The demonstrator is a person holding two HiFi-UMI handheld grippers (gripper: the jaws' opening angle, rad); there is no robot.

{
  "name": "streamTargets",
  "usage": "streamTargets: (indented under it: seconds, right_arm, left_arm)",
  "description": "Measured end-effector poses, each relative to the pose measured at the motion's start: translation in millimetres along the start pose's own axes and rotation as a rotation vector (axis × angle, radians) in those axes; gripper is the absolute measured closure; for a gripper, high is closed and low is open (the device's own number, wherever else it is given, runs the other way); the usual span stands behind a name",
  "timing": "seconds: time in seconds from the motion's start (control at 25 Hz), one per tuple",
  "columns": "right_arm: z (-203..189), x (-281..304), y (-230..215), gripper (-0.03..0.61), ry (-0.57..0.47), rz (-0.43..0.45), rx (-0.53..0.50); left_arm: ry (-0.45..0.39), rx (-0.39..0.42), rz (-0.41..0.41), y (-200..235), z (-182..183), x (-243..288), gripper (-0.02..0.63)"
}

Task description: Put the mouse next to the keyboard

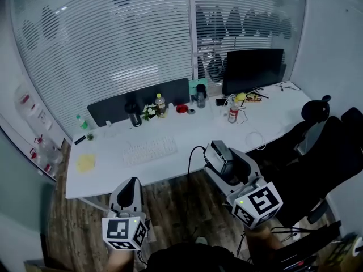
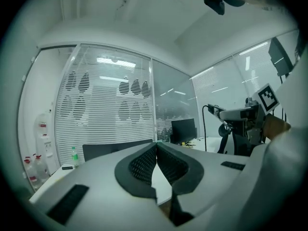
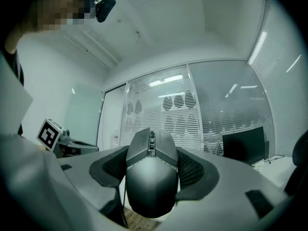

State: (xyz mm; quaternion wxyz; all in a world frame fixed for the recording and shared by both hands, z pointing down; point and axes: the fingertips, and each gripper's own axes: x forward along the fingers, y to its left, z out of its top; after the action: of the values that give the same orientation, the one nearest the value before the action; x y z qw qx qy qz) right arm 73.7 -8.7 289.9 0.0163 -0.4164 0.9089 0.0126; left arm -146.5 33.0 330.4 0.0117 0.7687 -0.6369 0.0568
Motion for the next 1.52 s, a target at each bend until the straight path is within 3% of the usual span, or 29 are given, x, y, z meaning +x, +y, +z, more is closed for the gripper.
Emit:
streamTargets:
  seconds: [0.48,1.08,1.52]
  right_arm:
    - [-20,38,-55,0.282,-0.008,-0.003,-0.013]
    - [-16,174,-93,0.283,0.03,-0.111,-0.043]
    - [-30,238,-117,0.284,0.078,-0.164,-0.024]
  left_arm:
    - [0.006,0.018,0.021,-2,-13,70,0.584]
    - [-0.004,0.008,-0.082,80,0,202,0.584]
    - [0.02,-0.006,-0.118,116,-2,263,0.584]
